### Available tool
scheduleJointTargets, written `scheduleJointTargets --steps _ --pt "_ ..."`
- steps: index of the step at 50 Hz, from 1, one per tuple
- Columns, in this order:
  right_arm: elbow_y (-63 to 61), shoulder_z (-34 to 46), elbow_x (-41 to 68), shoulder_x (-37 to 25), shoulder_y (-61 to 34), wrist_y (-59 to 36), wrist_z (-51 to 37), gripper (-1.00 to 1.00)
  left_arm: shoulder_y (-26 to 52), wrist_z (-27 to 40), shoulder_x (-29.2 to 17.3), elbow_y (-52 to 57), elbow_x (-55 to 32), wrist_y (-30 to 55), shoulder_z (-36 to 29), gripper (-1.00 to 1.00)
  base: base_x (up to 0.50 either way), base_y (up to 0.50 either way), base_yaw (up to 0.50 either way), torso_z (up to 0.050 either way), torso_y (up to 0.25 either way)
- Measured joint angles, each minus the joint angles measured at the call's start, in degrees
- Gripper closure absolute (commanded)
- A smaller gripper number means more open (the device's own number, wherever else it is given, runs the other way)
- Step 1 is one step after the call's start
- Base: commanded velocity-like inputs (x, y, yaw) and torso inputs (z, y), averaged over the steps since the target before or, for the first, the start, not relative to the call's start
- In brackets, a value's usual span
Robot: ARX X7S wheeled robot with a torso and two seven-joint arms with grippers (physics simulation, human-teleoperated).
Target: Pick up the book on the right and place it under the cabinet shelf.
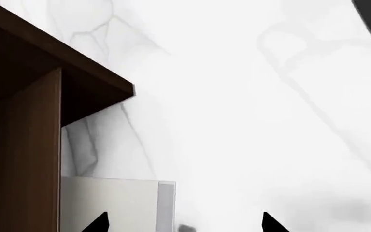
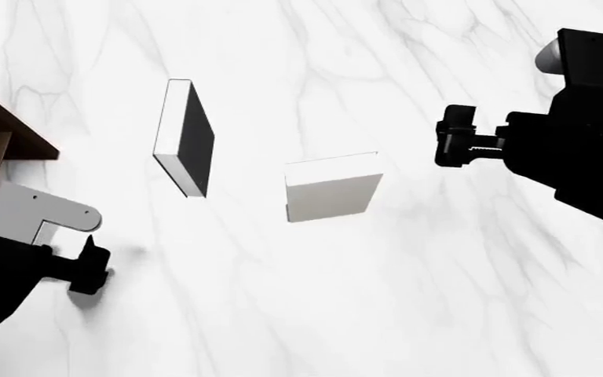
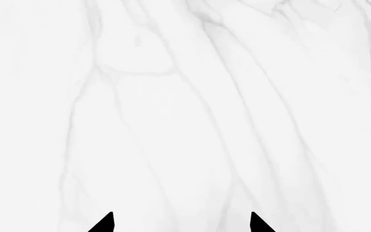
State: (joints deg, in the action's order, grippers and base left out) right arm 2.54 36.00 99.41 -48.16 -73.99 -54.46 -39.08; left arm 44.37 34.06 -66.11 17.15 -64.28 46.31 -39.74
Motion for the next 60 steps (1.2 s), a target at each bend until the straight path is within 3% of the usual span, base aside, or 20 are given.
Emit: scheduleJointTargets --steps 25,60 --pt "-0.6 -0.5 0.5 -0.7 0.2 0.4 -0.3 -1.0 1.4 1.4 -1.3 5.1 -2.9 -0.2 2.4 -1.0 0.0 0.0 0.0 0.0 0.0" --pt "-0.4 -0.6 1.2 -0.6 -1.0 0.2 -0.7 -1.0 10.8 1.3 -1.5 9.8 -6.1 5.1 5.8 -1.0 0.0 0.0 0.0 0.0 0.0"
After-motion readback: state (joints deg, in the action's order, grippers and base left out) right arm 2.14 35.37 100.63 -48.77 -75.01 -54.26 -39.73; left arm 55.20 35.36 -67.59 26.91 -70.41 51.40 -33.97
